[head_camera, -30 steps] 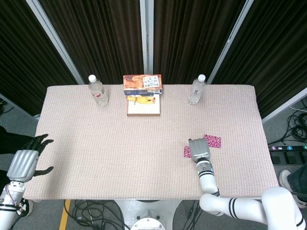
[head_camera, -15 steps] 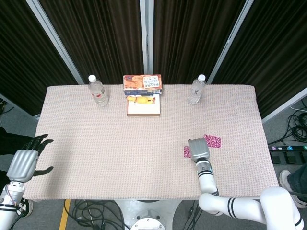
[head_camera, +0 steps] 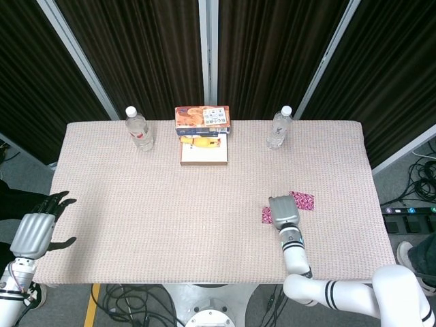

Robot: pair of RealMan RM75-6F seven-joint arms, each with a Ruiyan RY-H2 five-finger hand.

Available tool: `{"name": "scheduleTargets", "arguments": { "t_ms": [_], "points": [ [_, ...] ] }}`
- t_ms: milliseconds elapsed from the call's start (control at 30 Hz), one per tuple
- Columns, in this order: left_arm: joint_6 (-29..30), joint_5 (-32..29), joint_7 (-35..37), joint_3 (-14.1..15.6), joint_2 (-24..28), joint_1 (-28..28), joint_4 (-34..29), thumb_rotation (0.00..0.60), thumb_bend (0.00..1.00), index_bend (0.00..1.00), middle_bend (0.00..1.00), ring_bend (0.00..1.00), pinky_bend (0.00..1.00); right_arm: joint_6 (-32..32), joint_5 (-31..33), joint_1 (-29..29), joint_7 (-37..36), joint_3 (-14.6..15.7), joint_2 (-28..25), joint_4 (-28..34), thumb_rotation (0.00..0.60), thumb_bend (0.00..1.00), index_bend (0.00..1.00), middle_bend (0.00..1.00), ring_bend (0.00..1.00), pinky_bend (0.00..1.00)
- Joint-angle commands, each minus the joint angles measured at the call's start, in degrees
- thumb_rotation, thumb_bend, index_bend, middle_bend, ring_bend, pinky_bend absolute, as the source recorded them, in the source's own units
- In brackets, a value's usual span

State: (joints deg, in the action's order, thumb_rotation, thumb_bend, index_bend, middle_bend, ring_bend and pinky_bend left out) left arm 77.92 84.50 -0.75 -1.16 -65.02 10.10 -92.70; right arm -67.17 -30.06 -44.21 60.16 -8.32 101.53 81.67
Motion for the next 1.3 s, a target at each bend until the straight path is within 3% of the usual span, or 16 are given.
{"name": "scheduleTargets", "arguments": {
  "t_ms": [33, 267, 600, 1300],
  "points": [
    [-0.04, -0.01, 0.00, 0.00, 0.00, 0.02, -0.01, 0.600, 0.06, 0.26, 0.22, 0.13, 0.26, -0.81, -0.29, -0.09, -0.15, -0.69, -1.05, 1.23, 0.600, 0.04, 0.44, 1.00, 1.00, 1.00],
    [-0.14, -0.03, -0.17, 0.06, -0.05, 0.03, -0.02, 0.600, 0.06, 0.26, 0.22, 0.13, 0.26, -2.46, 0.06, -0.07, -0.10, -2.05, -4.50, 3.70, 0.600, 0.04, 0.44, 1.00, 1.00, 1.00],
    [-0.50, -0.22, -0.65, 0.11, -0.32, 0.16, 0.09, 0.600, 0.06, 0.26, 0.22, 0.13, 0.26, -0.75, 1.41, 0.79, -2.43, -2.79, -8.28, 1.33, 0.600, 0.04, 0.44, 1.00, 1.00, 1.00],
    [-0.77, -0.64, -1.11, 0.09, -0.63, 0.22, 0.44, 0.600, 0.06, 0.26, 0.22, 0.13, 0.26, 6.07, 1.46, 0.44, -5.02, -1.18, -6.49, -8.88, 0.600, 0.04, 0.44, 1.00, 1.00, 1.00]
  ]
}}
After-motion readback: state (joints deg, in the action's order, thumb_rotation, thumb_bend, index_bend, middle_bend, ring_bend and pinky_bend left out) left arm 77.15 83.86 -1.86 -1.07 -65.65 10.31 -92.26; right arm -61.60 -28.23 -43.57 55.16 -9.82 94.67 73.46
